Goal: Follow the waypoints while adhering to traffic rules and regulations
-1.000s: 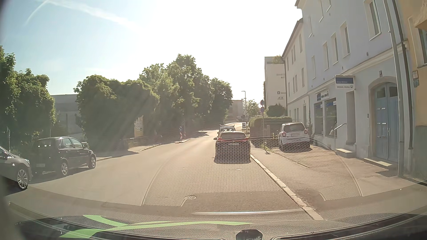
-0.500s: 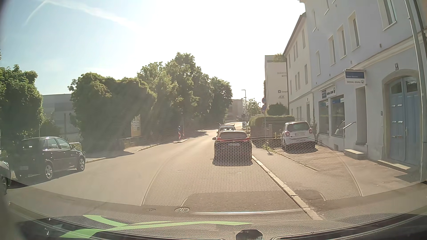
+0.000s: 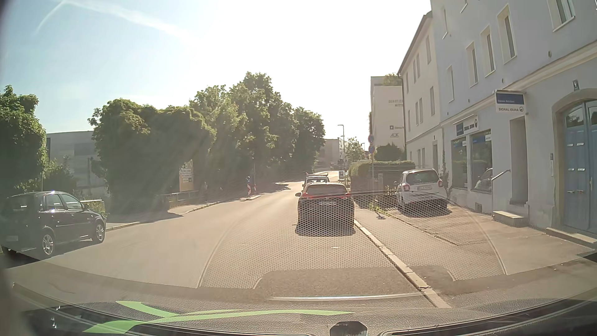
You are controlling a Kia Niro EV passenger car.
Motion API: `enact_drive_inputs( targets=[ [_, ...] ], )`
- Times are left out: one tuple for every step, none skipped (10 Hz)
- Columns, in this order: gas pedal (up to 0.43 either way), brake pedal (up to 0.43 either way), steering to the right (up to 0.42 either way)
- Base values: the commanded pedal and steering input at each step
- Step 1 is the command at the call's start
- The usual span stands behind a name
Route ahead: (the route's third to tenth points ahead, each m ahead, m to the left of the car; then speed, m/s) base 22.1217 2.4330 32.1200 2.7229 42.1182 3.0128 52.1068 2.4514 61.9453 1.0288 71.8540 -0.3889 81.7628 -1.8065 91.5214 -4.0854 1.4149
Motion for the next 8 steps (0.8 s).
enact_drive_inputs(
  targets=[
    [0.000,0.207,0.002],
    [0.000,0.207,0.002],
    [0.000,0.207,0.002],
    [0.000,0.207,0.002],
    [0.000,0.207,0.002],
    [0.000,0.201,0.002],
    [0.000,0.201,0.002],
    [0.000,0.201,0.002]
  ],
)
